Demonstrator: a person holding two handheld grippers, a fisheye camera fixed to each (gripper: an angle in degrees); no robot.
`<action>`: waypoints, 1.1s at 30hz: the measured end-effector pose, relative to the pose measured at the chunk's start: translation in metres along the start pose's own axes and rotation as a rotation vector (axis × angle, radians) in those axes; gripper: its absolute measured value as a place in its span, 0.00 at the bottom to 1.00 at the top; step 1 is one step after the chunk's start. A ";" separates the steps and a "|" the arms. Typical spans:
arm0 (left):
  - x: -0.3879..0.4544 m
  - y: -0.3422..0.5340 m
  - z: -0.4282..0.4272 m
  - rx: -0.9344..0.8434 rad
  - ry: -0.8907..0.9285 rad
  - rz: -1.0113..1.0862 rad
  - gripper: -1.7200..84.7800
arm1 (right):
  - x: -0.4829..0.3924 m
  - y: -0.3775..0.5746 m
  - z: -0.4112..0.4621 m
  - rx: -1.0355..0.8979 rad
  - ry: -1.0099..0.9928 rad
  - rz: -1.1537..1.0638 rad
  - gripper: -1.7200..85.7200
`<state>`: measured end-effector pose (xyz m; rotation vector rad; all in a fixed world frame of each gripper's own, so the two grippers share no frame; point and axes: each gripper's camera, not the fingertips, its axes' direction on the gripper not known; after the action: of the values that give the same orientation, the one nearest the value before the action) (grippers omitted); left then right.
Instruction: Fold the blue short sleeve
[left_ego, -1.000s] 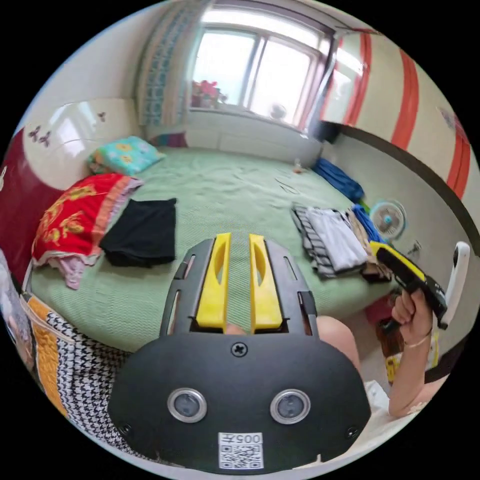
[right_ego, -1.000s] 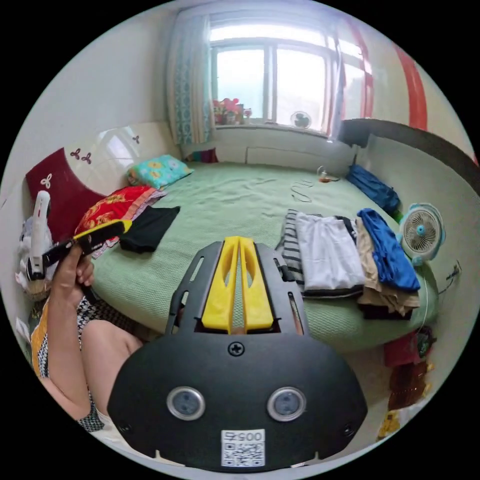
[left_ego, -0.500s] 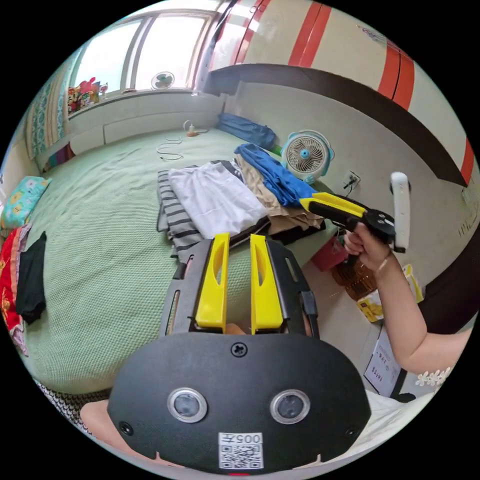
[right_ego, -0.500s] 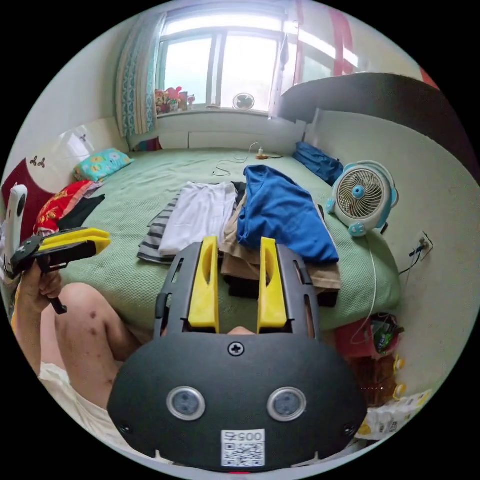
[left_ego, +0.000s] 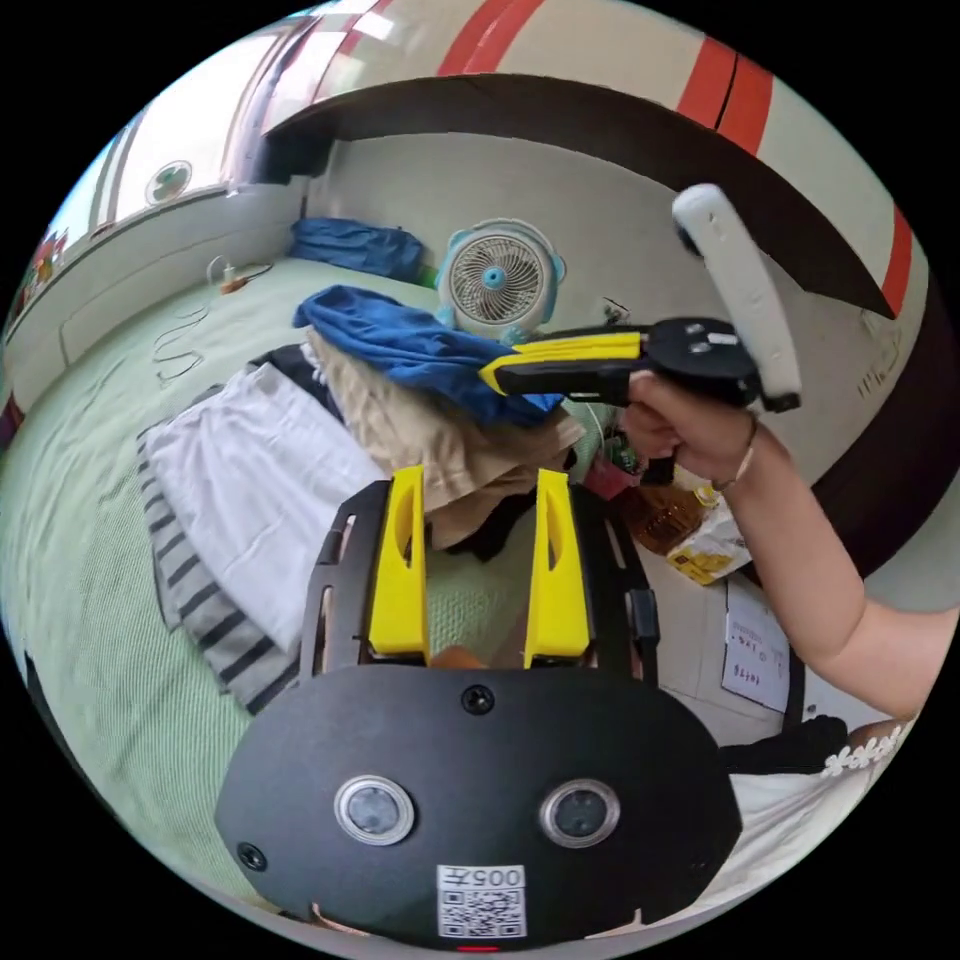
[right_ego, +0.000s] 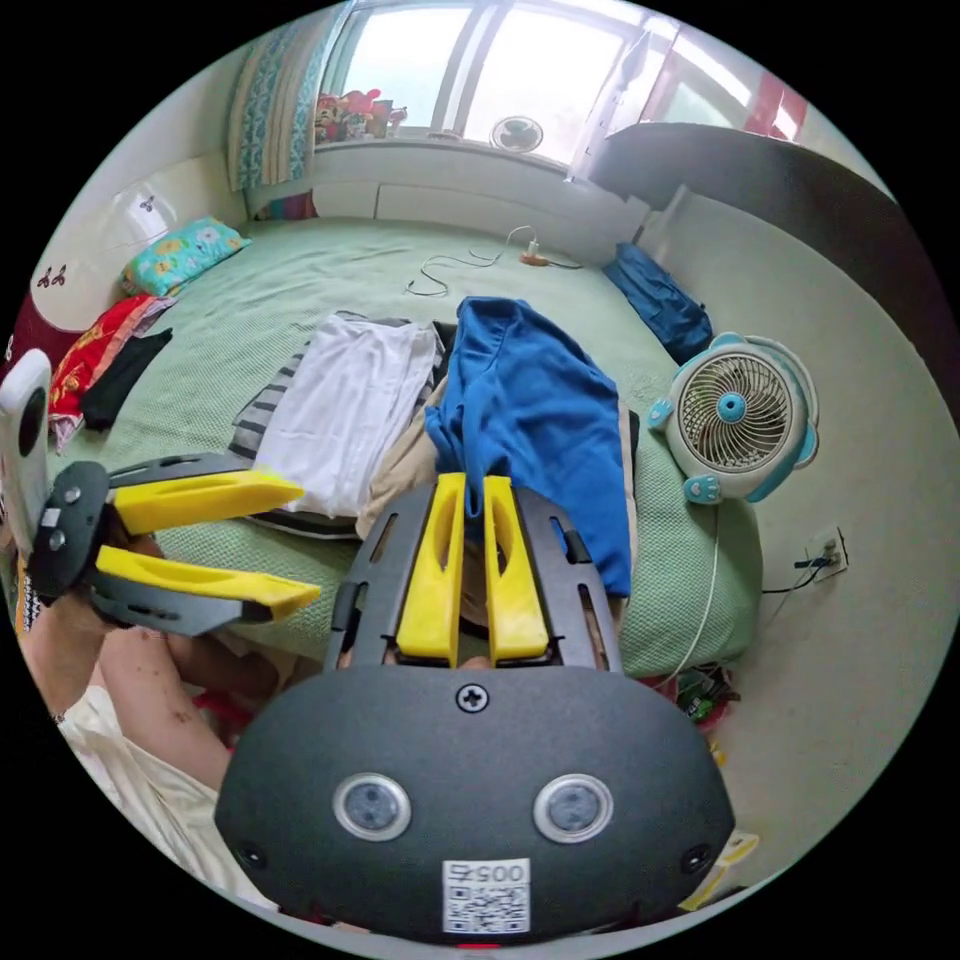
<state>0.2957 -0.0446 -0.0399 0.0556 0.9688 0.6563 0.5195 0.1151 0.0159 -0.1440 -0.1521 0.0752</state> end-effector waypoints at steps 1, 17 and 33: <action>0.000 -0.005 0.005 0.009 0.001 -0.010 0.21 | 0.006 -0.006 -0.004 -0.009 -0.012 -0.007 0.01; -0.081 0.011 -0.051 0.211 -0.146 -0.190 0.11 | -0.006 -0.084 -0.011 -0.012 -0.303 -0.068 0.01; -0.378 0.308 -0.263 0.113 -0.489 -0.629 0.09 | -0.337 -0.239 0.091 -0.041 -0.808 -0.377 0.01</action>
<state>-0.2080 -0.0630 0.1904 0.0081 0.5003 -0.0027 0.1885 -0.1368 0.0912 -0.1176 -0.9830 -0.2523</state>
